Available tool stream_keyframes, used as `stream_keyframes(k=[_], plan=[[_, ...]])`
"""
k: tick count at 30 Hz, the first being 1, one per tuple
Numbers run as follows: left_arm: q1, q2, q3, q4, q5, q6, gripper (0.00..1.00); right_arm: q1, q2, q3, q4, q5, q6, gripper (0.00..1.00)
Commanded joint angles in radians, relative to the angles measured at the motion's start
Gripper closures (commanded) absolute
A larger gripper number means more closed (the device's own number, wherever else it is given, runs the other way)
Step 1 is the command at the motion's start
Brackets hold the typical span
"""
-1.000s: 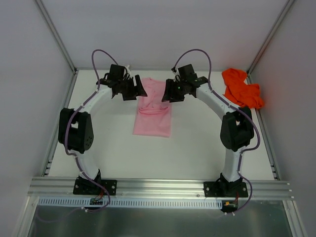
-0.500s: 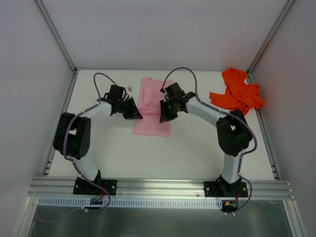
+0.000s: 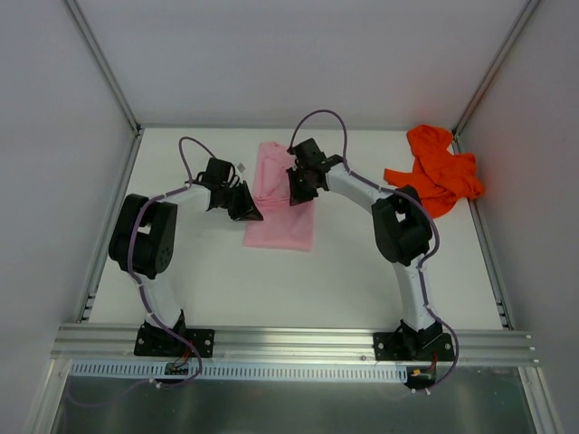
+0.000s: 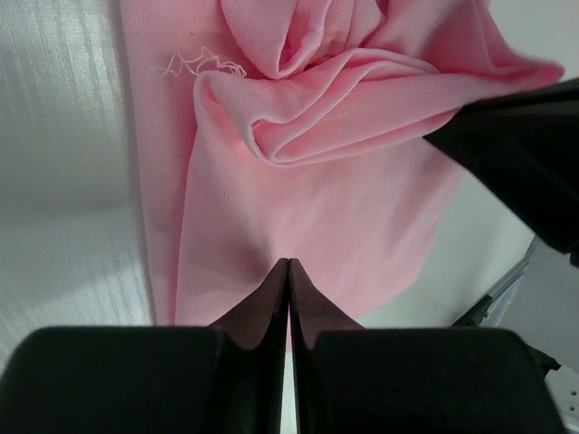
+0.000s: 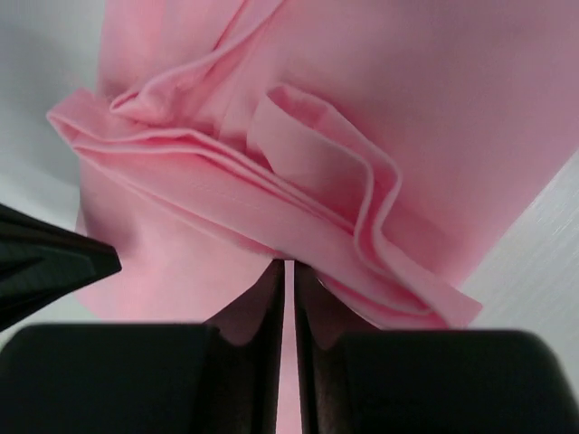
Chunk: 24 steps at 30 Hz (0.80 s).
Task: Fold and stack the t-shirts
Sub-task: Fold the folded rectangular tshirt in 1/3 of the way
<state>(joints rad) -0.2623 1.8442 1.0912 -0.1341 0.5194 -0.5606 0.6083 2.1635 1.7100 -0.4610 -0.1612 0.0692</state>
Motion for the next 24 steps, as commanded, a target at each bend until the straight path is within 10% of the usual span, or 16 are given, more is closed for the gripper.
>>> stream_keyframes(k=[1, 13, 20, 23, 24], plan=[[-0.006, 0.016, 0.027, 0.008, -0.005, 0.024, 1.00, -0.027, 0.051, 0.117, -0.025, 0.074, -0.058, 0.90], [-0.006, 0.035, 0.055, 0.005, -0.074, 0.018, 1.00, -0.038, 0.165, 0.479, -0.050, 0.196, -0.180, 0.81], [-0.006, 0.015, 0.179, -0.116, -0.131, 0.105, 0.99, -0.045, -0.064, 0.423, -0.053, 0.172, -0.212, 0.49], [-0.006, -0.025, 0.243, -0.208, -0.218, 0.171, 0.67, -0.045, -0.210, 0.293, -0.074, 0.178, -0.181, 0.15], [-0.006, -0.040, 0.262, -0.229, -0.241, 0.186, 0.38, -0.044, -0.250, 0.239, -0.073, 0.186, -0.166, 0.10]])
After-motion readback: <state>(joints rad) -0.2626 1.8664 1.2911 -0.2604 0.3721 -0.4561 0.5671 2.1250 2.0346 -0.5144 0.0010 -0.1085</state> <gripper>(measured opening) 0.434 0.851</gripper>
